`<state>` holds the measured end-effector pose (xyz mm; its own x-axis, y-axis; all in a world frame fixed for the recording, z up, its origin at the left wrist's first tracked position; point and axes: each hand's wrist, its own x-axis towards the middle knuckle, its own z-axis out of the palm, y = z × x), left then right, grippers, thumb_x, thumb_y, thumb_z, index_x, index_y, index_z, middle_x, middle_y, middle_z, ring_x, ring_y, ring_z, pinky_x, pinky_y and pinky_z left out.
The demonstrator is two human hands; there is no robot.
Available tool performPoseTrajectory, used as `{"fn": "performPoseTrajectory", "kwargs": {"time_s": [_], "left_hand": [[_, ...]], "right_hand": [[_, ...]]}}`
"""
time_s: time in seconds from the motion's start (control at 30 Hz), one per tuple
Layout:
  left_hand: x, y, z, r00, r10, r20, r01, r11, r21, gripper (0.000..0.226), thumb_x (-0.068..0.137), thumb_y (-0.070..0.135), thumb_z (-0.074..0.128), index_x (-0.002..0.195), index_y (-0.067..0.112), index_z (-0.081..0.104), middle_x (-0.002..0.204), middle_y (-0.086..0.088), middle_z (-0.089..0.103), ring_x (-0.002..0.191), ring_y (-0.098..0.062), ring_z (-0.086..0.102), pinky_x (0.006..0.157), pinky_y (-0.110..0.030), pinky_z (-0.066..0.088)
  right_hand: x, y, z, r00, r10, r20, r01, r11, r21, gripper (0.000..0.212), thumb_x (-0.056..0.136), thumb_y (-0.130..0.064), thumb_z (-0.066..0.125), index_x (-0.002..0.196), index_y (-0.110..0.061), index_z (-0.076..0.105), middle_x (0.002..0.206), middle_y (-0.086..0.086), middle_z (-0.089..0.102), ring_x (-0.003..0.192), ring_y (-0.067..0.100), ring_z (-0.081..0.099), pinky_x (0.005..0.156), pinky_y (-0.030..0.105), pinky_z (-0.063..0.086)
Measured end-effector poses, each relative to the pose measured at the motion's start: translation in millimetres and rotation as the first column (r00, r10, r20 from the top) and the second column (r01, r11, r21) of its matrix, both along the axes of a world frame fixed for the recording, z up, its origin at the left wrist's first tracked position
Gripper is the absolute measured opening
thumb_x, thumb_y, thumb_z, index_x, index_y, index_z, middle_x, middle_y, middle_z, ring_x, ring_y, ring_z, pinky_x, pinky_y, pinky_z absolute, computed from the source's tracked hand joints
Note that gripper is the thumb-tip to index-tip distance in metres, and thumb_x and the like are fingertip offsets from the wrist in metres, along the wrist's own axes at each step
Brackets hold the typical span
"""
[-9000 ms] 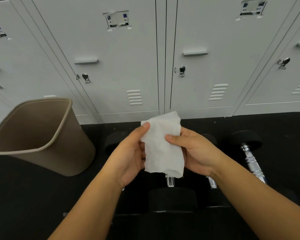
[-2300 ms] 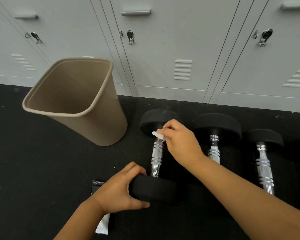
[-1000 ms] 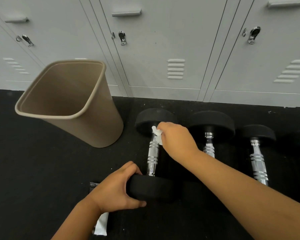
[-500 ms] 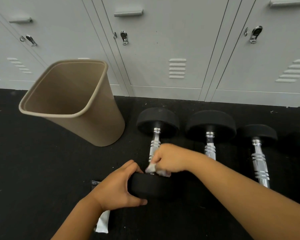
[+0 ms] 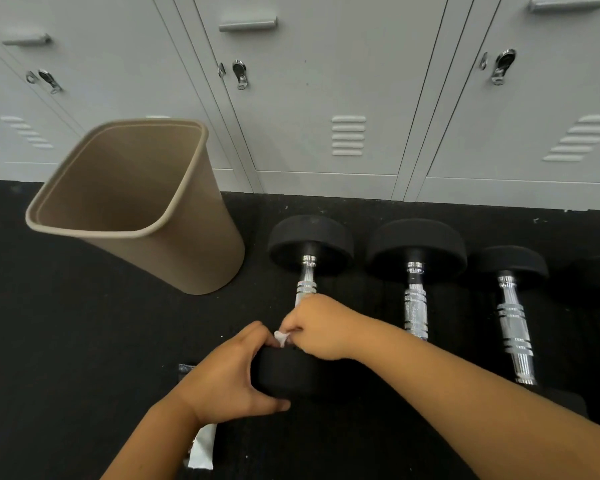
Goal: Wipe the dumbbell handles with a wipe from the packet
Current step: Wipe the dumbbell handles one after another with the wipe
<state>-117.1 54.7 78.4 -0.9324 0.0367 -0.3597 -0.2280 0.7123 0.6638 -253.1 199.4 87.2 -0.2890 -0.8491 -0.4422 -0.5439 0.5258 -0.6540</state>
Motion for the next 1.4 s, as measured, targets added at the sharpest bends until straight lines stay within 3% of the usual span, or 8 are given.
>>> {"fn": "performPoseTrajectory", "kwargs": {"time_s": [0.13,0.3,0.47,0.77,1.13,1.2,1.3,1.4], "left_hand": [[-1.4,1.0,1.9,1.0,-0.014,0.007,0.014,1.0,-0.005,0.053,0.058,0.046,0.089,0.095,0.038,0.051,0.1,0.015,0.051,0.089,-0.004,0.056,0.067,-0.018,0.048],[-5.1,-0.1,13.5,0.997,-0.039,0.064,0.038,0.999,0.008,0.061,0.058,0.057,0.086,0.105,0.043,0.05,0.109,0.019,0.052,0.098,-0.002,0.056,0.078,-0.025,0.051],[-25.3,45.6,31.7,0.991,-0.118,-0.061,0.116,0.993,-0.033,0.076,0.064,0.073,0.072,0.127,0.044,0.042,0.123,0.03,0.041,0.112,0.008,0.048,0.091,-0.022,0.048],[-52.1,129.3,21.7,0.927,-0.365,-0.084,0.327,0.898,-0.294,0.091,0.072,0.067,0.069,0.146,0.035,0.027,0.139,0.016,0.042,0.125,-0.005,0.043,0.1,-0.027,0.043],[-52.0,137.3,11.3,0.933,-0.357,-0.055,0.318,0.885,-0.341,0.063,0.074,0.06,0.069,0.128,0.035,0.046,0.116,0.014,0.055,0.104,-0.009,0.056,0.084,-0.031,0.051],[-52.4,136.5,10.0,0.93,-0.364,-0.047,0.33,0.884,-0.331,0.064,0.074,0.06,0.068,0.128,0.035,0.045,0.118,0.014,0.054,0.105,-0.008,0.055,0.085,-0.031,0.05],[-52.8,135.4,9.1,0.929,-0.366,-0.063,0.328,0.888,-0.321,0.063,0.075,0.06,0.067,0.129,0.035,0.043,0.119,0.015,0.053,0.105,-0.007,0.054,0.085,-0.03,0.05],[-53.2,136.0,8.1,0.927,-0.37,-0.061,0.334,0.889,-0.312,0.063,0.075,0.061,0.067,0.128,0.036,0.044,0.117,0.015,0.052,0.104,-0.006,0.054,0.085,-0.029,0.05]], "right_hand": [[-17.7,22.5,8.0,0.946,-0.164,0.279,0.142,0.985,0.097,0.016,0.084,-0.017,0.061,0.073,-0.021,0.073,0.057,-0.011,0.062,0.066,0.009,0.055,0.078,0.032,0.047],[-41.4,77.8,21.4,0.776,-0.497,0.389,0.546,0.838,-0.02,0.025,0.088,-0.012,0.06,0.108,-0.019,0.073,0.1,-0.002,0.074,0.09,0.009,0.066,0.084,0.024,0.052],[-64.5,139.8,33.8,0.573,-0.818,0.052,0.8,0.545,-0.251,0.03,0.092,-0.008,0.055,0.113,-0.023,0.07,0.1,-0.002,0.07,0.088,0.009,0.063,0.077,0.018,0.048],[-45.7,140.7,-22.8,0.732,-0.57,-0.374,0.529,0.821,-0.214,0.025,0.092,-0.011,0.056,0.11,-0.017,0.072,0.105,0.002,0.055,0.101,0.02,0.051,0.089,0.032,0.049],[-33.9,165.1,-2.8,0.86,-0.473,0.19,0.445,0.879,0.171,0.019,0.078,-0.007,0.069,0.093,-0.015,0.078,0.084,-0.009,0.062,0.082,0.007,0.058,0.08,0.021,0.048],[-38.7,171.5,-0.4,0.698,-0.63,0.34,0.622,0.769,0.147,0.021,0.075,0.0,0.066,0.087,-0.012,0.077,0.083,0.004,0.069,0.082,0.015,0.063,0.074,0.025,0.051],[-58.9,174.2,-7.0,0.293,-0.862,0.414,0.951,0.306,-0.035,0.024,0.083,0.002,0.058,0.087,-0.014,0.075,0.086,0.007,0.073,0.082,0.02,0.067,0.068,0.025,0.052],[-66.2,159.9,-18.9,0.147,-0.931,0.333,0.987,0.119,-0.105,0.025,0.086,-0.001,0.055,0.092,-0.015,0.075,0.086,0.005,0.073,0.082,0.02,0.068,0.073,0.03,0.056]]}}
